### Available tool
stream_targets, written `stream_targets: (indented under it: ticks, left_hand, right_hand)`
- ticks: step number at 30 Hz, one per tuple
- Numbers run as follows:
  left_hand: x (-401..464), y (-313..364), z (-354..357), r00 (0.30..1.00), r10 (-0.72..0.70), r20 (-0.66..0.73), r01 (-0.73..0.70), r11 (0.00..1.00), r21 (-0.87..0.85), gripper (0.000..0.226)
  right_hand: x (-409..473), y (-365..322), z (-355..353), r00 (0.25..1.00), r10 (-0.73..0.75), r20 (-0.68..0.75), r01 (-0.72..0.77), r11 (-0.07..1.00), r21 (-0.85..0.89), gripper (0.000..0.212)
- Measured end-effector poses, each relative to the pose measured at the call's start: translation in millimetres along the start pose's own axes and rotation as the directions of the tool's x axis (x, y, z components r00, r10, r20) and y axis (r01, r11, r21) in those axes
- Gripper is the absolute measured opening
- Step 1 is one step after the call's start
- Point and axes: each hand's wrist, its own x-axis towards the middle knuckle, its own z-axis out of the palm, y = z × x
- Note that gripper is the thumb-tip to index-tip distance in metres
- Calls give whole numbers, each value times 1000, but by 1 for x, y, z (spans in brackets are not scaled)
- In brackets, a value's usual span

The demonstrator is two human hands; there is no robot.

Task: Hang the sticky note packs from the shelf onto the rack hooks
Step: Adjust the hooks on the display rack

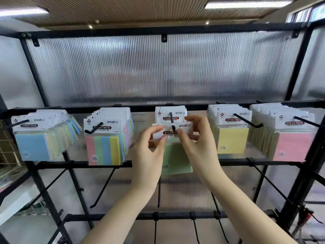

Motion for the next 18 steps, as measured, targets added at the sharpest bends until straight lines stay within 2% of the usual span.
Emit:
stream_targets:
  ticks: [3, 8, 11, 14, 18]
  left_hand:
    - [6, -13, 5, 999, 54, -5, -54, 997, 63, 23]
    - [19, -41, 16, 998, -57, 4, 56, 992, 112, 21]
    - [22, -53, 22, 994, -94, 49, 87, 989, 123, 26]
    - [25, -61, 27, 995, -95, 43, 88, 987, 137, 27]
    - [28, -67, 32, 989, -141, 40, 134, 979, 151, 23]
  right_hand:
    - [6, 11, 3, 998, 58, -17, -59, 997, -57, 40]
    - [21, 32, 10, 995, 100, 1, -99, 983, -153, 38]
    - [29, 44, 15, 989, 144, -37, -149, 963, -224, 42]
    - [36, 54, 17, 978, 197, -67, -207, 948, -241, 45]
    - [41, 64, 19, 968, 244, -52, -249, 936, -248, 39]
